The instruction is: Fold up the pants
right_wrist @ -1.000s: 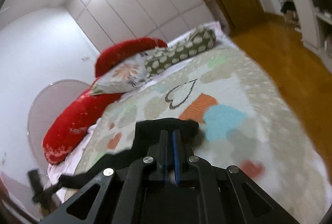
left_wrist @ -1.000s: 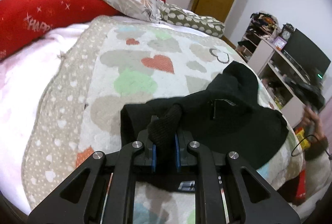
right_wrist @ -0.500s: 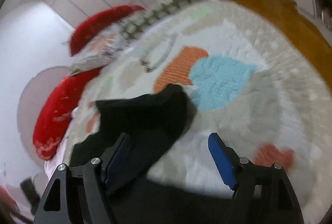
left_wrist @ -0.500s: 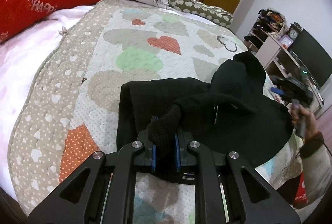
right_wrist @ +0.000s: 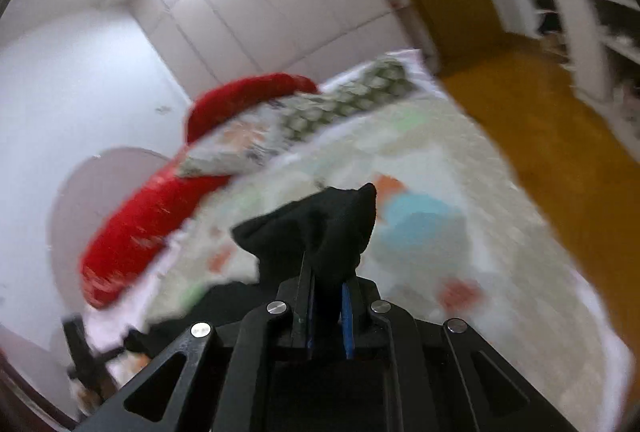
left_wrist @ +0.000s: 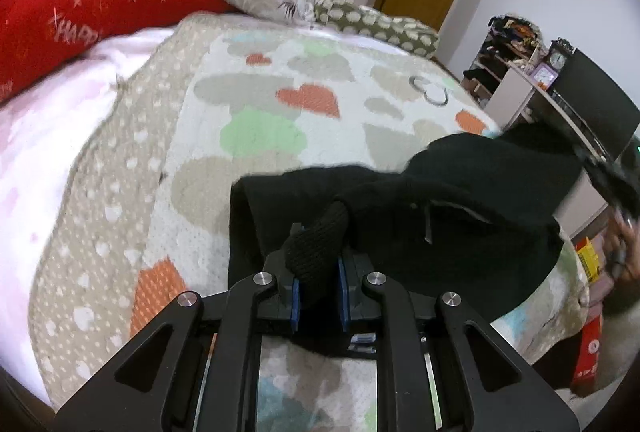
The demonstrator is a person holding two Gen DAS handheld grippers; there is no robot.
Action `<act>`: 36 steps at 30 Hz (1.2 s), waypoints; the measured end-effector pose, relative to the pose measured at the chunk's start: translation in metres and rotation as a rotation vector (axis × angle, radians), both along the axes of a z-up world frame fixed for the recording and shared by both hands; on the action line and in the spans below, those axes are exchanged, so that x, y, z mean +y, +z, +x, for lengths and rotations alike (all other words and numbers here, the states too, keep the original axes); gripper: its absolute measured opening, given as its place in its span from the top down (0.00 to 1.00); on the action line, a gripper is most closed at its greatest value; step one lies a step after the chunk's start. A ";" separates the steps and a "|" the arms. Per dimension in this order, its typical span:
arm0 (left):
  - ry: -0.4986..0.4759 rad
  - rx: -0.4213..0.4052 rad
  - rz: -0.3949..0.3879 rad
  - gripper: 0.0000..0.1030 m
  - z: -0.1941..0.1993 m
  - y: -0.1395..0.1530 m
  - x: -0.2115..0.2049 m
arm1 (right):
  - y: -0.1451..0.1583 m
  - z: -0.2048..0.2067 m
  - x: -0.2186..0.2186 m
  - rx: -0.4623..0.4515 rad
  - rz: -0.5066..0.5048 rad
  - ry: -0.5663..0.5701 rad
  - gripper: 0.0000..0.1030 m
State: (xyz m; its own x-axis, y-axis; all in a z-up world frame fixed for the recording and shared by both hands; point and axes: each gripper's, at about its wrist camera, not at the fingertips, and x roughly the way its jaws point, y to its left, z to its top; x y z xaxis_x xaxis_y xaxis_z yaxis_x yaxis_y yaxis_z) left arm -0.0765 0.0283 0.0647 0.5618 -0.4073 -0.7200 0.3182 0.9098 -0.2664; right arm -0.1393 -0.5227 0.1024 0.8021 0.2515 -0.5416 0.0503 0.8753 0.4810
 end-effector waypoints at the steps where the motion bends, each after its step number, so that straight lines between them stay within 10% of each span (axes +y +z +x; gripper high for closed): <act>1: 0.005 0.029 0.003 0.86 0.002 -0.008 0.001 | -0.011 -0.006 -0.002 0.050 -0.007 0.000 0.90; 5: 0.022 0.059 -0.022 0.85 -0.001 -0.016 0.003 | -0.074 -0.016 0.002 0.286 -0.060 0.013 0.90; 12: 0.026 0.028 0.017 0.72 -0.018 -0.002 0.004 | -0.059 -0.032 -0.009 0.233 -0.036 0.001 0.87; 20: 0.167 0.009 0.026 0.51 -0.025 0.011 0.040 | -0.021 -0.045 -0.025 0.206 -0.128 -0.150 0.60; 36: 0.041 -0.024 0.023 0.39 -0.016 0.026 -0.030 | -0.053 0.131 0.152 0.158 -0.239 0.391 0.52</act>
State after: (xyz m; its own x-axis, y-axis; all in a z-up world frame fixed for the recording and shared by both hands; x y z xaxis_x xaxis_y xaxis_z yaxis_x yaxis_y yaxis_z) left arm -0.0929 -0.0015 0.0909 0.5951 -0.3669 -0.7150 0.2862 0.9281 -0.2381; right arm -0.0079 -0.3710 0.0498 0.5760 0.3712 -0.7283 -0.2482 0.9283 0.2769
